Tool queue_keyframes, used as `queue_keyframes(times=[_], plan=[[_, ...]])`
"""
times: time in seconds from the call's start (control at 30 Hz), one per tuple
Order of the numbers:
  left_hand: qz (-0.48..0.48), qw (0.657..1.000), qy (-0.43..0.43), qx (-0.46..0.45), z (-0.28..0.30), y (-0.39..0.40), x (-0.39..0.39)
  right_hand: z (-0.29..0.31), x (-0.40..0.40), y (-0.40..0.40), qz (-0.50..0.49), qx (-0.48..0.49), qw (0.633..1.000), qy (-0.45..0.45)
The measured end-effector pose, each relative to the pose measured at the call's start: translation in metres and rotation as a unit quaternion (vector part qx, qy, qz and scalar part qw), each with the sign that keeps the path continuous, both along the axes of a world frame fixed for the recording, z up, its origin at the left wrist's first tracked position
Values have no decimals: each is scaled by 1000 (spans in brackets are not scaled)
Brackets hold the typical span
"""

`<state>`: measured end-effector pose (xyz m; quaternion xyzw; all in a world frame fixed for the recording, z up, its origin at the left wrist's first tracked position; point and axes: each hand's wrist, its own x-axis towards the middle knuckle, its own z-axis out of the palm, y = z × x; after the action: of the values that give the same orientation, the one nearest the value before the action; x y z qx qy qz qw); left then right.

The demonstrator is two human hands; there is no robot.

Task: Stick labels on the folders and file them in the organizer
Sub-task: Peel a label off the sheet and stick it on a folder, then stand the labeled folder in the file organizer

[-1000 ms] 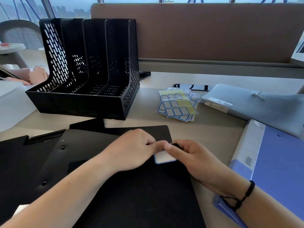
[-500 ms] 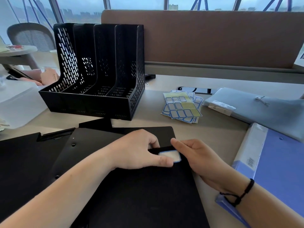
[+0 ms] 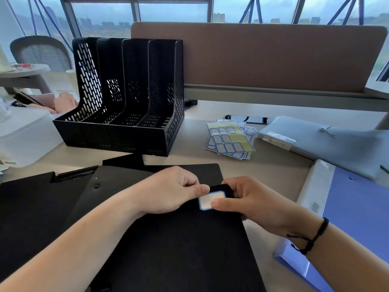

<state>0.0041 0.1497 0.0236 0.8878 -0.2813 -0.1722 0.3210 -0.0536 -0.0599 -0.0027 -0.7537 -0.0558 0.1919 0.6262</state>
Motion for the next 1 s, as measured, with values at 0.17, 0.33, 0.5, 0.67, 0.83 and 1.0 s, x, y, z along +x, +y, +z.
queue_keyframes(times=[0.17, 0.33, 0.5, 0.67, 0.83, 1.0], plan=[[3, 1000, -13, 16, 0, -4, -1, 3, -6, 3, -30, -26, 999, 0], [3, 999, -29, 16, 7, 2, -6, 5, -21, 6, -39, 91, 993, 69], [52, 997, -60, -1, 25, 30, 3, 5, -52, 38, 36, 119, 986, 114], [145, 981, -125, -41, 68, 57, 12, 29, -23, 50, -19, 48, 997, 57], [279, 933, -227, -25, 92, 127, 23, 59, 20, 57, -43, 81, 996, 16], [352, 903, -49, -241, 75, 164, 4, 78, 61, 81, -86, 144, 986, 16]])
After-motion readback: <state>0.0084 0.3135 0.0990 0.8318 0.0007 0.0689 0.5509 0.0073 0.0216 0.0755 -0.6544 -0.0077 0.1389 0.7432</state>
